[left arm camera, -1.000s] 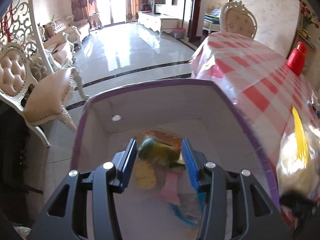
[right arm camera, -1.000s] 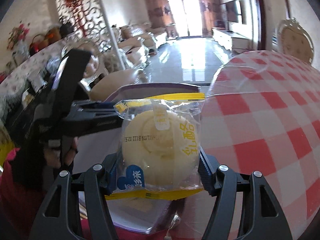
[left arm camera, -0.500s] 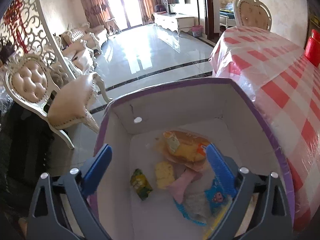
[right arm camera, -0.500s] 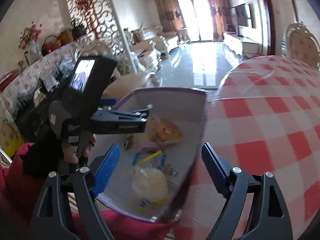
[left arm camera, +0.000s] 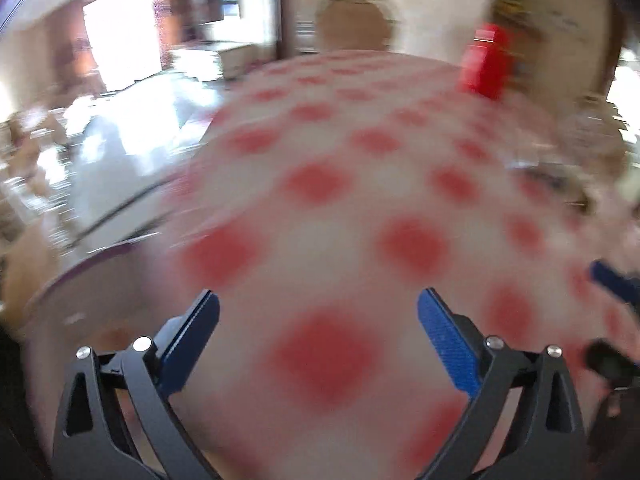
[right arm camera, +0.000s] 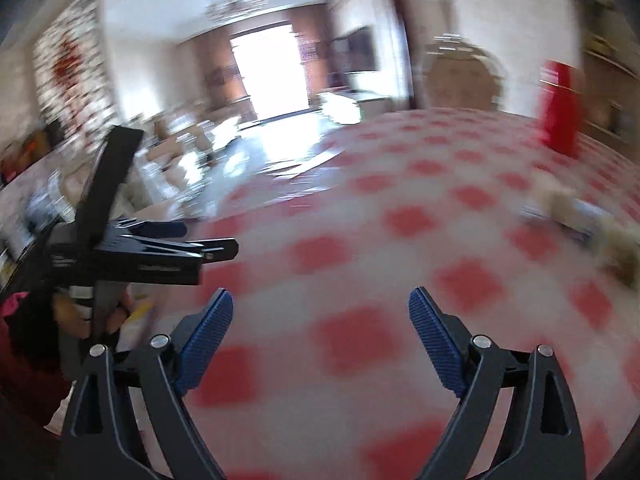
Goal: Organize snacks
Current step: 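Grasp a wrapped cake with the left tool while the right tool reaches toward another cake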
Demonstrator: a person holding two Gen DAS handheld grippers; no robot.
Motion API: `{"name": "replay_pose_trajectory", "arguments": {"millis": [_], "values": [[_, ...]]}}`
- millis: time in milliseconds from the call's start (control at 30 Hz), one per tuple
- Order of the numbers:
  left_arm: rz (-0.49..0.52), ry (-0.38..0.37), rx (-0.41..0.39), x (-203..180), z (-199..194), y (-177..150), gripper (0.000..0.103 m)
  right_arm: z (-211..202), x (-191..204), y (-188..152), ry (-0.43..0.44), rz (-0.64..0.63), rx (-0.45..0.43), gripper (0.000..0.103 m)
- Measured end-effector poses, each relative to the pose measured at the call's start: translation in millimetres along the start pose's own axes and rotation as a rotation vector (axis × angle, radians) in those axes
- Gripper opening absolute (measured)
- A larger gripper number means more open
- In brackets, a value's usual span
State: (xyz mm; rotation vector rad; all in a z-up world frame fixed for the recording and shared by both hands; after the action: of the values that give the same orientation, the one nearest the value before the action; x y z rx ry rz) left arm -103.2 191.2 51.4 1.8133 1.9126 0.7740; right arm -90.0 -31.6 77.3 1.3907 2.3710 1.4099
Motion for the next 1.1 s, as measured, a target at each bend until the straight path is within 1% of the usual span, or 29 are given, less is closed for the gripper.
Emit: {"name": "replay_pose_trajectory", "arguments": {"millis": [33, 67, 100, 133, 167, 267, 333, 367, 433, 467, 533, 567, 600, 633, 700, 733, 767, 800, 833, 867, 900, 933, 967, 1000, 1067, 1100], "values": [[0.020, -0.049, -0.018, -21, 7, 14, 0.100, -10, -28, 3, -0.043, 0.046, -0.027, 0.088], [0.046, -0.108, -0.036, -49, 18, 32, 0.100, -17, -50, 5, -0.075, 0.088, -0.047, 0.088], [0.062, -0.145, -0.044, -70, 28, 45, 0.100, -27, -79, 7, -0.119, 0.159, -0.075, 0.088], [0.081, -0.178, -0.054, -93, 40, 61, 0.100, -33, -101, 9, -0.148, 0.221, -0.094, 0.088], [0.091, -0.190, -0.058, -113, 52, 74, 0.100, -42, -128, 11, -0.183, 0.304, -0.121, 0.088], [0.094, -0.225, -0.078, -157, 90, 110, 0.100, -65, -183, 13, -0.269, 0.489, -0.204, 0.088], [0.078, -0.222, -0.098, -174, 109, 129, 0.100, -77, -213, 9, -0.284, 0.622, -0.254, 0.088], [0.040, -0.235, -0.094, -181, 123, 141, 0.100, -81, -225, 7, -0.280, 0.685, -0.271, 0.088], [-0.038, -0.300, -0.085, -183, 141, 157, 0.100, -81, -238, 5, -0.301, 0.745, -0.283, 0.088], [-0.093, -0.341, -0.092, -186, 151, 169, 0.100, -77, -236, 5, -0.312, 0.746, -0.280, 0.088], [-0.121, -0.359, -0.104, -188, 161, 187, 0.100, -73, -233, 5, -0.324, 0.737, -0.279, 0.088], [-0.112, -0.369, -0.099, -191, 168, 197, 0.100, -71, -231, 4, -0.324, 0.731, -0.276, 0.088], [-0.076, -0.377, -0.076, -199, 178, 209, 0.100, -69, -229, 3, -0.329, 0.726, -0.271, 0.088], [-0.038, -0.372, -0.061, -204, 187, 218, 0.100, -66, -227, 3, -0.332, 0.721, -0.264, 0.088], [-0.007, -0.359, -0.045, -207, 202, 230, 0.100, -64, -227, 3, -0.326, 0.721, -0.258, 0.088], [-0.007, -0.383, -0.021, -208, 214, 234, 0.100, -65, -228, 3, -0.323, 0.723, -0.262, 0.088], [-0.011, -0.431, -0.004, -209, 220, 234, 0.100, -66, -228, 3, -0.322, 0.721, -0.265, 0.088], [-0.004, -0.466, -0.002, -210, 220, 233, 0.094, -65, -229, 3, -0.326, 0.717, -0.266, 0.088], [0.032, -0.487, -0.020, -213, 214, 229, 0.072, -66, -227, 3, -0.331, 0.717, -0.263, 0.088], [0.078, -0.475, -0.029, -218, 207, 225, 0.054, -66, -228, 2, -0.334, 0.722, -0.258, 0.088], [0.168, -0.417, -0.041, -226, 197, 220, 0.036, -66, -230, 1, -0.331, 0.732, -0.255, 0.088], [0.209, -0.401, -0.058, -228, 188, 215, 0.031, -67, -231, 0, -0.317, 0.749, -0.255, 0.088], [0.219, -0.414, -0.071, -226, 179, 210, 0.028, -69, -233, 0, -0.313, 0.759, -0.258, 0.088], [0.205, -0.438, -0.082, -221, 170, 204, 0.025, -71, -234, -1, -0.315, 0.763, -0.263, 0.088], [0.183, -0.434, -0.115, -210, 151, 193, 0.024, -76, -235, -3, -0.324, 0.772, -0.282, 0.088], [0.193, -0.425, -0.137, -205, 139, 184, 0.024, -76, -235, -4, -0.324, 0.776, -0.283, 0.088]]}}
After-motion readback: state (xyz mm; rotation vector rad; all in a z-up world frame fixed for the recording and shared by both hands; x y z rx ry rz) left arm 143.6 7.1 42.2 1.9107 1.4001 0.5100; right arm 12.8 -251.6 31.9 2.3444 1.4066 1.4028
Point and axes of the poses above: each gripper's, at about its wrist camera, not at the fingertips, and z roughly the way its jaws point, x to its left, y to its top, the point moved 1 cm from there along z, roughly the way its jaws point, and after that the axes turned 14 degrees about z, right-handed, at the moved point
